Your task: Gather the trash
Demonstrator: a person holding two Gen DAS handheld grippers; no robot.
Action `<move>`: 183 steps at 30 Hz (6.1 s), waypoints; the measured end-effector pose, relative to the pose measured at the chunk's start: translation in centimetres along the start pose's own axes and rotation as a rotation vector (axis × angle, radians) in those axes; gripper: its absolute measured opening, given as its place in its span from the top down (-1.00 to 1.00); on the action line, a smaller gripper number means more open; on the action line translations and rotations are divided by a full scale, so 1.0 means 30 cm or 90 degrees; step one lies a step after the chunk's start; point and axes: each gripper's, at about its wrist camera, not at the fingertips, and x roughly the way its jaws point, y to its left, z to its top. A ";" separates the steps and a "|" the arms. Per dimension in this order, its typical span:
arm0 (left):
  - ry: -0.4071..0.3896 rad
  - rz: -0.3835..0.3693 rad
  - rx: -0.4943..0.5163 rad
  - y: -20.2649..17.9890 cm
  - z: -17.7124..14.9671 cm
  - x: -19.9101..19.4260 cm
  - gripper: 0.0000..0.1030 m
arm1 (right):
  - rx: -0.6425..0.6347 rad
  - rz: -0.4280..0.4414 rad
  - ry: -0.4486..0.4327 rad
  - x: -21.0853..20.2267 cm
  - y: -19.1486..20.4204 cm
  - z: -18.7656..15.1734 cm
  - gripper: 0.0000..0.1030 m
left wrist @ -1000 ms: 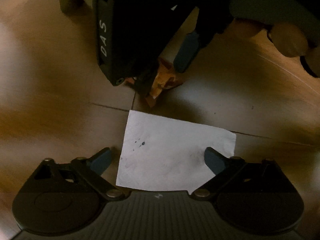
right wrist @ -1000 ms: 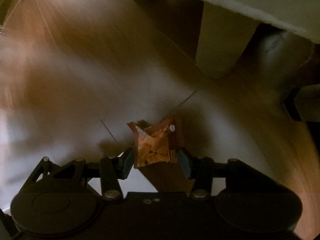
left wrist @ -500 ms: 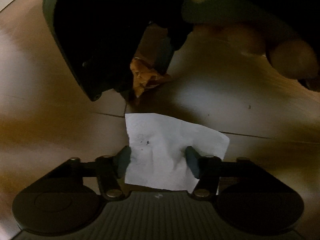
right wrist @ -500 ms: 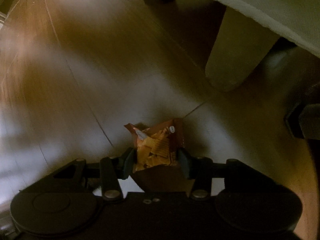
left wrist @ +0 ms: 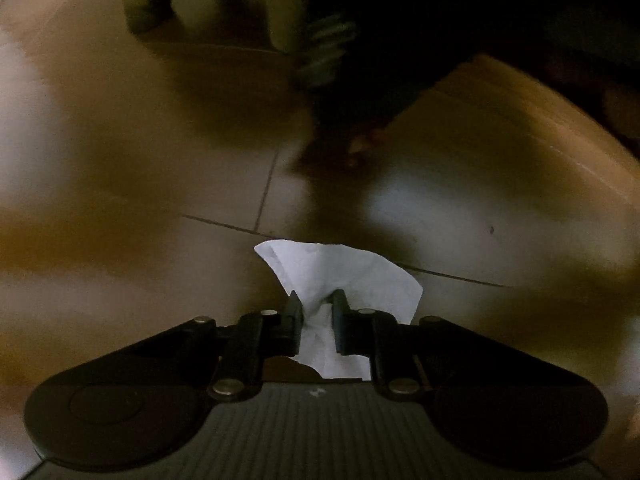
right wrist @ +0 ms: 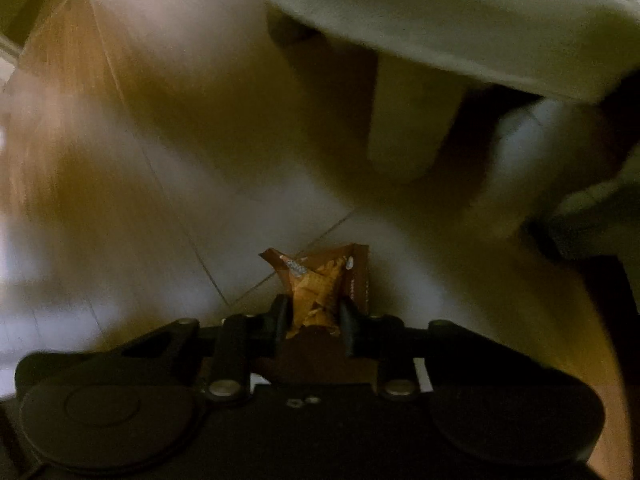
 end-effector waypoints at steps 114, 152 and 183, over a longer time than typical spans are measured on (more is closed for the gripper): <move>-0.492 -0.071 0.100 -0.931 0.710 -1.950 -0.64 | 0.162 -0.216 -0.616 -2.357 -0.535 -0.671 0.03; -0.602 -0.077 0.110 -0.906 0.206 -2.165 -0.94 | 0.127 -0.189 -0.732 -2.484 -0.195 -0.973 0.02; -0.619 -0.082 0.085 -0.901 0.052 -2.211 -0.94 | 0.118 -0.190 -0.748 -2.495 -0.109 -1.081 0.02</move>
